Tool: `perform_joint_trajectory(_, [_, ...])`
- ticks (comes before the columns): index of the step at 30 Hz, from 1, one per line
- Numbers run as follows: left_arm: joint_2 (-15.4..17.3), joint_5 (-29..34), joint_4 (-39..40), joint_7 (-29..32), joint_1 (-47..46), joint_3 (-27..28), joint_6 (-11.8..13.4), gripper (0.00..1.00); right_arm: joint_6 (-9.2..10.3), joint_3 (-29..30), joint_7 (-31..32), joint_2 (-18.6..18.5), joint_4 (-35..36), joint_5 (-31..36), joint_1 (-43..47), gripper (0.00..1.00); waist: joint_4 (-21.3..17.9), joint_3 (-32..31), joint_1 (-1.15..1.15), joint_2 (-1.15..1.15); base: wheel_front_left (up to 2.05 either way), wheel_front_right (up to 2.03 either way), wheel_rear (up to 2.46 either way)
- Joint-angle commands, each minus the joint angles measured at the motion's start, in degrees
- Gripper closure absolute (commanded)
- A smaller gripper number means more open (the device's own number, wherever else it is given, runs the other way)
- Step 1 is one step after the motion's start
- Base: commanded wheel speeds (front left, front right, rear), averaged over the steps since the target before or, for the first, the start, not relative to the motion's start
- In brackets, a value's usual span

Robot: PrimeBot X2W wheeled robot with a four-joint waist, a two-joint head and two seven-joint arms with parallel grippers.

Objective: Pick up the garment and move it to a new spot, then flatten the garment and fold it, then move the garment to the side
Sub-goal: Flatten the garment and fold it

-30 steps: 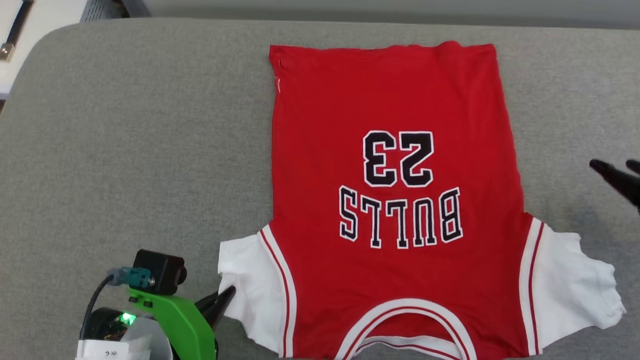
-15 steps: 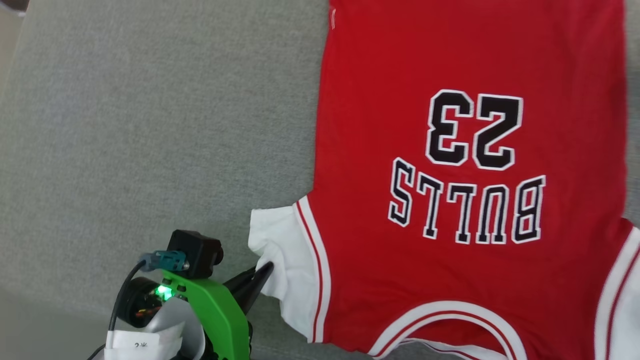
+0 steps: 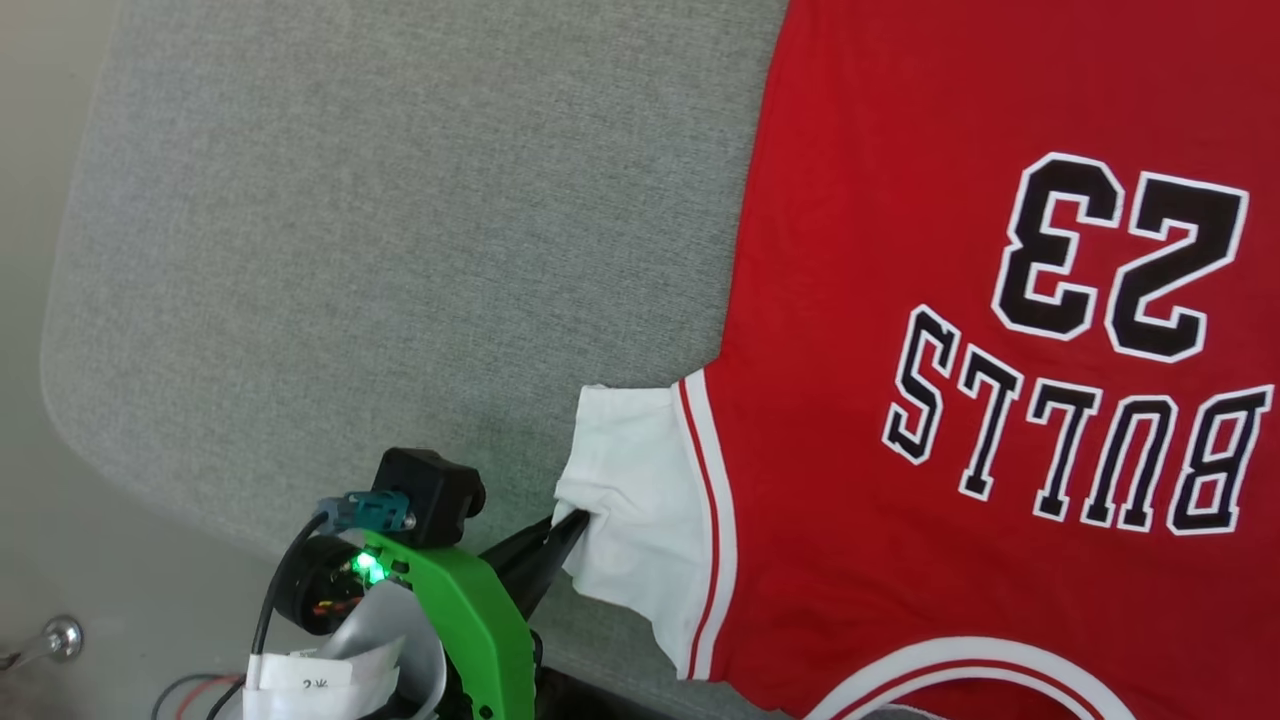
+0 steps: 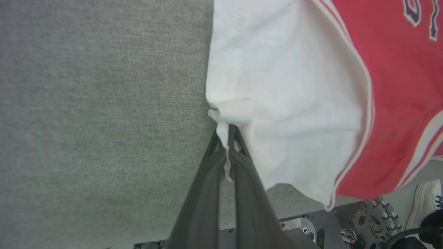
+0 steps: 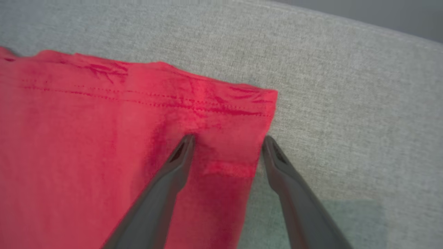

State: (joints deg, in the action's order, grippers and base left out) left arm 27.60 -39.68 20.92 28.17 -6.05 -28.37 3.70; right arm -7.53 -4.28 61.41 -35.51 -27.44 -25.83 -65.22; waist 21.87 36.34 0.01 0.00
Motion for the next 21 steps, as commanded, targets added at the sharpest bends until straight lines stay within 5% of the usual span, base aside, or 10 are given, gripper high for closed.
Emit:
perform_joint_trajectory(1, [-0.44, 0.62, -0.21, -0.57, -1.34, -0.07, -0.33, 1.0, 0.04, -0.89, 0.32, -0.03, -1.68, 0.43, 0.25, 0.0, 1.33, 1.18, -0.01, 0.0, 0.0, 0.0, 0.0])
perform_joint_trajectory(5, [-0.82, 0.49, -0.54, -0.91, -1.47, -0.14, -0.24, 1.0, 0.04, -3.23, 0.98, -0.65, -2.83, -0.25, 1.35, 0.0, 1.67, 1.24, -0.01, 0.0, 0.0, 0.0, 0.0])
perform_joint_trajectory(7, [-0.89, 0.42, -0.69, -1.02, -1.47, -0.15, -0.22, 1.0, 0.04, -4.47, 1.61, -1.05, -3.03, -0.86, 1.88, 1.0, 1.74, 1.26, -0.01, 0.0, 0.0, 0.0, 0.0])
perform_joint_trajectory(21, [-0.6, 0.6, -1.65, -1.48, -2.09, 0.29, 0.23, 1.0, 0.04, -7.39, -1.25, -3.24, -4.39, -3.67, 4.31, 1.0, -0.62, -2.28, -0.01, 0.0, 0.0, 0.0, 0.0])
